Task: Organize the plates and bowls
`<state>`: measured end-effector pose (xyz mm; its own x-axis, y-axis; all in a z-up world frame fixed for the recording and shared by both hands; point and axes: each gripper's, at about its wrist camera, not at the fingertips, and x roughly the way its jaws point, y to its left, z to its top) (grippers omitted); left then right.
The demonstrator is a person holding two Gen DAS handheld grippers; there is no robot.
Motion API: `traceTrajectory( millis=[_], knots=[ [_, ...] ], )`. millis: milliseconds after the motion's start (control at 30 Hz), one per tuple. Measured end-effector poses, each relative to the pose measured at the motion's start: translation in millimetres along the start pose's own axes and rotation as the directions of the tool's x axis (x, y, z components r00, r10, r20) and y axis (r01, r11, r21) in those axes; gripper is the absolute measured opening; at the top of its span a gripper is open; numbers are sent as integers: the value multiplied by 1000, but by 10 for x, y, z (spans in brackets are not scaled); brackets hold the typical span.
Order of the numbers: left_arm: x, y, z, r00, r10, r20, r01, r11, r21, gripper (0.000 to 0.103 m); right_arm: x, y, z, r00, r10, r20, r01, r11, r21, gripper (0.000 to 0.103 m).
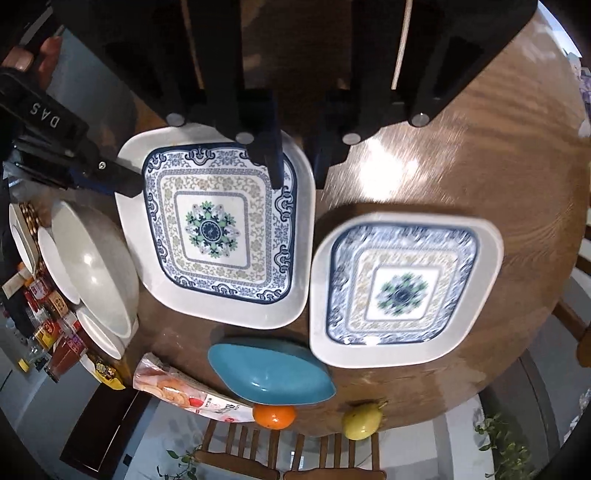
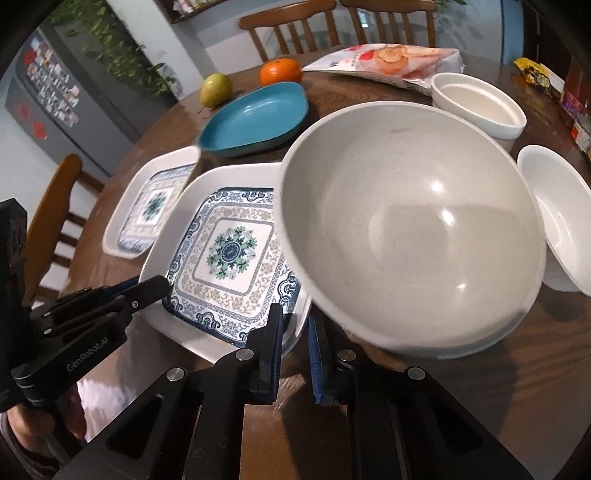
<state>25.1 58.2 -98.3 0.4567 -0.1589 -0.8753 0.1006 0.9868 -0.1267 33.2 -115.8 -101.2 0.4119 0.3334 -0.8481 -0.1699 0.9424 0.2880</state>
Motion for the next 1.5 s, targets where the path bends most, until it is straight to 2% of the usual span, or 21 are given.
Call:
traceTrajectory(
  millis=[200,267,467,600,633,700,733,767,833,867,967,1067,1200,1367,1500],
  knots=[
    [-404,77,-309,998,47,46,-47,999,1,12,-192,298,-179,999,50,-10,-51,995,-81,15],
    [-497,149,-428,997,62,43,-61,998,-17,11,-188,410,-261,996,79,-46,-83,992,-96,15],
    [-588,279,-767,997,75,-13,-75,996,-57,11,-59,605,-549,981,119,-155,-141,981,-135,16],
    [-501,337,-902,995,73,-62,-79,992,-95,12,21,682,-671,974,108,-197,-142,975,-171,20],
    [-476,359,-921,995,72,-75,-80,991,-109,14,6,720,-680,978,94,-187,-130,973,-190,20],
    [-481,411,-927,994,80,-80,-90,986,-138,19,-20,786,-676,982,67,-175,-106,969,-222,29],
    [-518,430,-921,994,85,-72,-95,985,-144,29,-54,808,-669,985,62,-160,-99,968,-233,31],
    [-576,466,-903,994,99,-51,-106,982,-157,46,-98,807,-651,988,60,-141,-93,966,-240,35],
    [-711,551,-855,991,132,1,-129,974,-184,65,-209,766,-587,993,55,-104,-80,966,-247,42],
    [-764,589,-829,989,143,21,-136,971,-194,67,-246,733,-564,995,53,-90,-73,967,-243,45],
    [-879,680,-658,985,161,64,-145,967,-209,69,-327,680,-420,997,55,-51,-64,976,-210,46],
    [-920,710,-454,977,192,96,-170,966,-197,73,-377,690,-246,996,87,-20,-89,979,-181,46],
    [-853,773,-184,979,164,119,-142,974,-177,77,-379,821,54,994,109,24,-103,978,-180,46],
    [-635,932,208,984,149,94,-130,976,-177,78,-217,959,401,992,119,36,-111,980,-164,46],
    [-388,1091,496,981,183,63,-168,967,-194,78,78,1000,680,995,98,3,-97,988,-123,46]
  ],
)
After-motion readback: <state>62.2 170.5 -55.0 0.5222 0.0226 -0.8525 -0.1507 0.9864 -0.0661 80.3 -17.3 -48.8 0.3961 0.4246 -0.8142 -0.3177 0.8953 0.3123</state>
